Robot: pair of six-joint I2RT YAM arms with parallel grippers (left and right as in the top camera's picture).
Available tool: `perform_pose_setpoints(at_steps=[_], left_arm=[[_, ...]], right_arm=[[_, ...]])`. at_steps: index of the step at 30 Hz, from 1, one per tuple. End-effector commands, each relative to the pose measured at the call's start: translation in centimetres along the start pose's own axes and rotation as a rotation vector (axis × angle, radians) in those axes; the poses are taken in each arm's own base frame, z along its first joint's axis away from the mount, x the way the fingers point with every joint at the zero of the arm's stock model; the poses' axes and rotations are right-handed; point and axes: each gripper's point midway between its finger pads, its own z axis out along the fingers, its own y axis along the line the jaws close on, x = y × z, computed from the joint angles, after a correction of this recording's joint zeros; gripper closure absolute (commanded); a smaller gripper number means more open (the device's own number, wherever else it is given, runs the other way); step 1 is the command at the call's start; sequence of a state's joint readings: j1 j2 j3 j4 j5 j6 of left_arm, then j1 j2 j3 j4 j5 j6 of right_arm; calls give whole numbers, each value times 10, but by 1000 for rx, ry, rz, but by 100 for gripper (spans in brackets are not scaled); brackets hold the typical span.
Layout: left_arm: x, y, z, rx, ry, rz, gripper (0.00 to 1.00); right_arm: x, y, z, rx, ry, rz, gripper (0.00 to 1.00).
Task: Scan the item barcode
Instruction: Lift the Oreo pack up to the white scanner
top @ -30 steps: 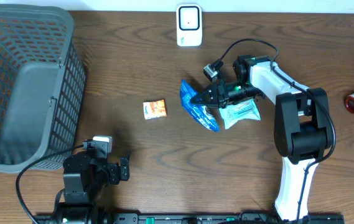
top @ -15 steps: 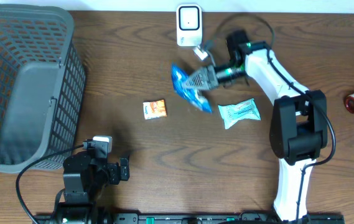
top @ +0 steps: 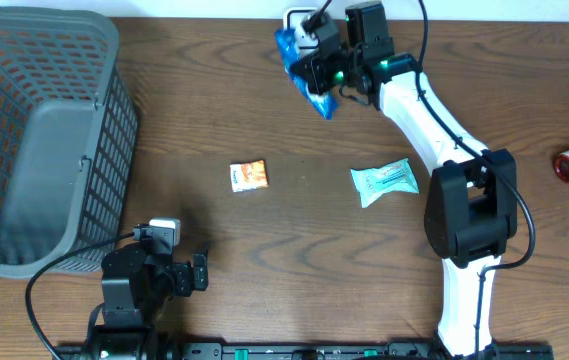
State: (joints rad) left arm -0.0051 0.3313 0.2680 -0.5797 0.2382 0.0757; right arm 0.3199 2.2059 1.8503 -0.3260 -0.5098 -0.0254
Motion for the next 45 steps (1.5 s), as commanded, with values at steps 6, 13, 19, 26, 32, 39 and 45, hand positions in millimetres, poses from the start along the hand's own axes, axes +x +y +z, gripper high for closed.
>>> perform_pose_setpoints(at_steps=[6, 13, 19, 26, 32, 39, 45], left_arm=[[1, -2, 0, 13, 2, -2, 2], [1, -2, 0, 13, 2, -2, 2], [1, -2, 0, 13, 2, -2, 2], [1, -2, 0, 13, 2, -2, 2], [1, -2, 0, 13, 2, -2, 2], [1, -2, 0, 13, 2, -2, 2], [1, -2, 0, 13, 2, -2, 2]], right_arm=[[-48, -42, 10, 222, -221, -71, 99], [-64, -76, 46, 298, -335, -109, 99], [-84, -89, 76, 310, -412, -139, 99], [-106, -81, 79, 367, -471, -206, 99], [-109, -85, 76, 455, -473, -252, 99], [-102, -107, 68, 604, -430, -256, 99], [-105, -124, 44, 762, -361, -253, 99]])
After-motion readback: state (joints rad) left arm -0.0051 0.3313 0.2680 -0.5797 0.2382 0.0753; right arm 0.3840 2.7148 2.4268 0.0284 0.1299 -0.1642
